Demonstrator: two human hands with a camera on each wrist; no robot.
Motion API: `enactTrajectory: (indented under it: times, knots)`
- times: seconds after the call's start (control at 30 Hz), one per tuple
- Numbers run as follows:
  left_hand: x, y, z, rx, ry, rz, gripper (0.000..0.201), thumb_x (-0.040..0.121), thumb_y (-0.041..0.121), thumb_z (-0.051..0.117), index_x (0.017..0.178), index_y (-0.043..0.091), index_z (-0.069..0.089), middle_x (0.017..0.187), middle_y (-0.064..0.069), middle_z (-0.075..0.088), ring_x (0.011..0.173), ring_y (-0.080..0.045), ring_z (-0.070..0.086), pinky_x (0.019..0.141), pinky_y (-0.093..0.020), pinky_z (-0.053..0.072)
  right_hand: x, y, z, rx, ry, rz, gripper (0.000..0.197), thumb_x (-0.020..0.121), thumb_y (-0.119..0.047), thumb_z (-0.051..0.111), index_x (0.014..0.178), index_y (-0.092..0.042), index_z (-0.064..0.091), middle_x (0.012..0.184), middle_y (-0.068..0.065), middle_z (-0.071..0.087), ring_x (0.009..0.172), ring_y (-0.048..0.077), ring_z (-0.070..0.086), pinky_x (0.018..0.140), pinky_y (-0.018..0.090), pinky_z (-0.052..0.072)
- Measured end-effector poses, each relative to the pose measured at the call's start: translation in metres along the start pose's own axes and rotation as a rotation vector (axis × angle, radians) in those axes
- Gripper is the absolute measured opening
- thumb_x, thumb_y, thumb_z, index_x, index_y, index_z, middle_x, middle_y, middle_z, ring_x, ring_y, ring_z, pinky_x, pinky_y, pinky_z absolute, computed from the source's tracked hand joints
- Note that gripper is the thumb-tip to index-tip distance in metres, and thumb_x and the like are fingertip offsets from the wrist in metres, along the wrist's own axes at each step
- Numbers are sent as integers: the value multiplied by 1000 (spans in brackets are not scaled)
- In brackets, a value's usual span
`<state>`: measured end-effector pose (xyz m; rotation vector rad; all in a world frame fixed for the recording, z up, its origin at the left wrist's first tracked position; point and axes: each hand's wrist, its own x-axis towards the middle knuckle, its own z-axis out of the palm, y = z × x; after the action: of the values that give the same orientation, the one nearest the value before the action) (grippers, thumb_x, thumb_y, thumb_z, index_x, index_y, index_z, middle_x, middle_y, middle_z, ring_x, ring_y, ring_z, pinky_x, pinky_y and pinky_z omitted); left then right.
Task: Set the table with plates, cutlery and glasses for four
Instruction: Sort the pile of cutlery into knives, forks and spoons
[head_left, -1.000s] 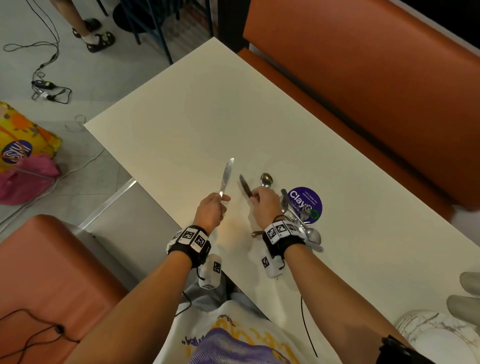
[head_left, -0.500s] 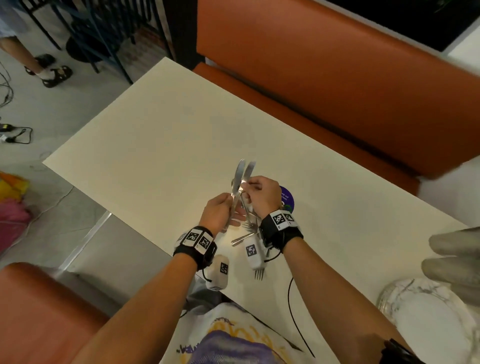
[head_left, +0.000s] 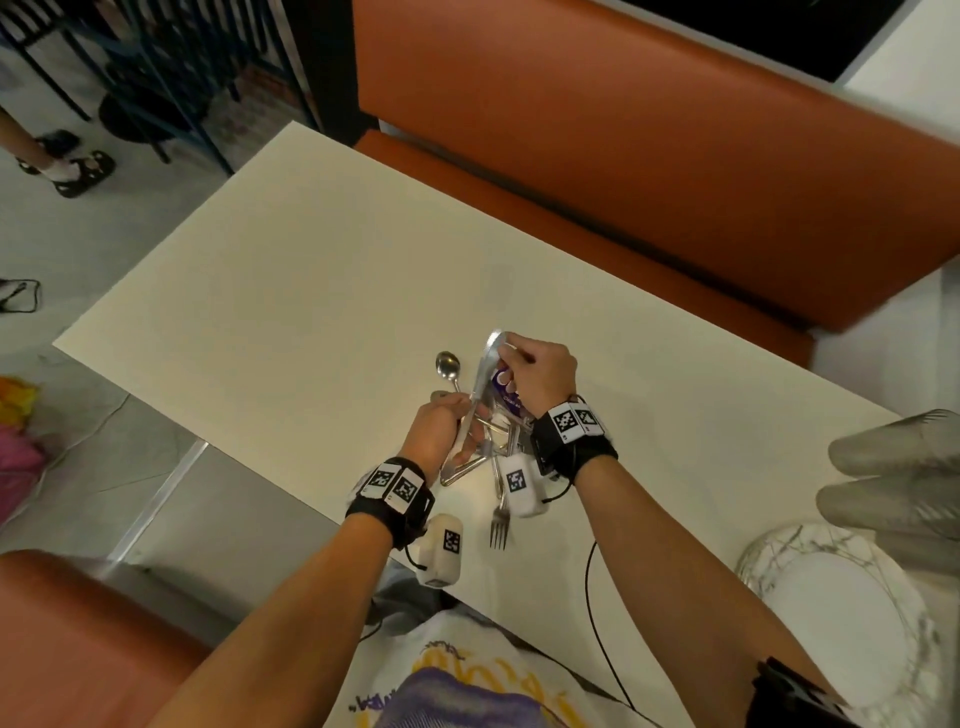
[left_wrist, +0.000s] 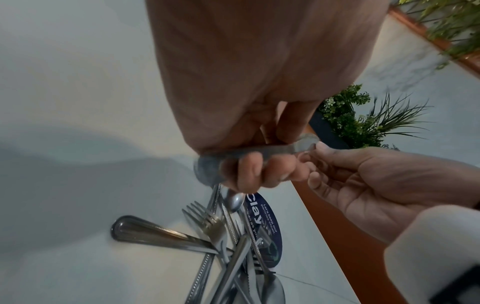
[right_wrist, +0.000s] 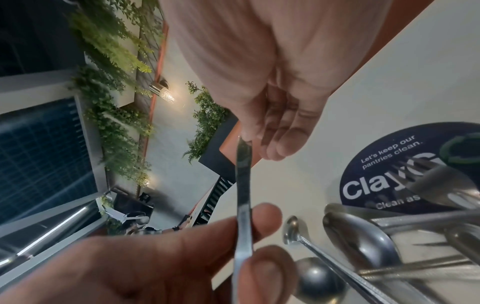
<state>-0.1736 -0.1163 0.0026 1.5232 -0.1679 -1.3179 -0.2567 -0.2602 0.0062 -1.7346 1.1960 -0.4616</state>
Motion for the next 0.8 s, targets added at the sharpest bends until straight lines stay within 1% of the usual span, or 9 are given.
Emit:
enactTrajectory:
  times: [0.07, 0.17, 0.27, 0.33, 0.47, 0.53, 0.63, 0.73, 0.8]
  knots:
    - [-1, 0, 2, -16, -29, -13, 27, 105, 13, 45, 106, -6, 65, 66, -18, 59, 36, -21, 44, 36, -24, 33, -2, -1, -3, 40, -22, 20, 25, 97, -16, 63, 120, -18, 73, 76, 3, 74, 46, 2, 62, 51, 15, 50]
    - [0, -1, 4, -26, -37, -44, 31, 106, 14, 43, 110, -7, 65, 66, -18, 58, 35, -19, 44, 35, -24, 33, -4, -4, -9, 44, -68, -10, 36, 99, -14, 60, 134, -21, 63, 78, 5, 75, 51, 5, 67, 54, 13, 53]
    - [0, -2, 8, 3, -56, -48, 35, 108, 16, 37, 106, -5, 66, 63, -16, 58, 38, -22, 41, 41, -28, 33, -1, -5, -15, 49, -102, -44, 33, 99, -8, 55, 125, -22, 68, 74, 3, 75, 56, 16, 71, 65, 28, 62]
    - [0, -2, 10, -4, -62, -61, 35, 108, 18, 38, 103, -2, 66, 63, -15, 60, 43, -25, 45, 45, -30, 37, 2, -4, -19, 45, -101, -49, 31, 97, -4, 53, 117, -19, 70, 69, 2, 74, 55, 17, 72, 69, 36, 64]
    - [7, -10, 14, 86, -87, -33, 34, 107, 23, 39, 97, 4, 65, 66, -12, 65, 54, -28, 61, 55, -35, 49, 5, -6, -28, 45, -56, -80, 27, 96, -3, 53, 112, -17, 71, 71, 1, 75, 53, 15, 72, 61, 30, 62]
    - [9, -13, 18, 55, -74, -60, 35, 109, 24, 38, 86, 9, 61, 60, -4, 61, 47, -20, 55, 51, -33, 45, 4, -8, -33, 68, -58, -106, 26, 97, -4, 53, 113, -16, 70, 70, 2, 74, 54, 16, 72, 59, 27, 60]
    - [5, -12, 21, -24, -51, -64, 40, 110, 21, 34, 79, 12, 56, 56, 0, 44, 37, -12, 35, 36, -23, 31, 4, -11, -38, 94, -155, -93, 28, 101, -10, 51, 122, -20, 66, 81, 3, 74, 67, 17, 74, 63, 24, 60]
    - [3, -16, 16, 26, 39, -36, 40, 110, 23, 35, 76, 15, 56, 57, 2, 40, 39, -10, 31, 38, -21, 29, 2, 1, -47, 88, -189, -6, 29, 104, -16, 47, 130, -24, 59, 93, -1, 75, 77, 11, 72, 65, 19, 57]
    - [8, -25, 10, 81, 95, -48, 37, 107, 29, 39, 76, 17, 54, 58, 4, 41, 40, -10, 31, 43, -24, 27, -2, 20, -52, 10, -147, 50, 27, 101, -10, 49, 121, -18, 64, 90, -2, 75, 76, 9, 70, 69, 23, 59]
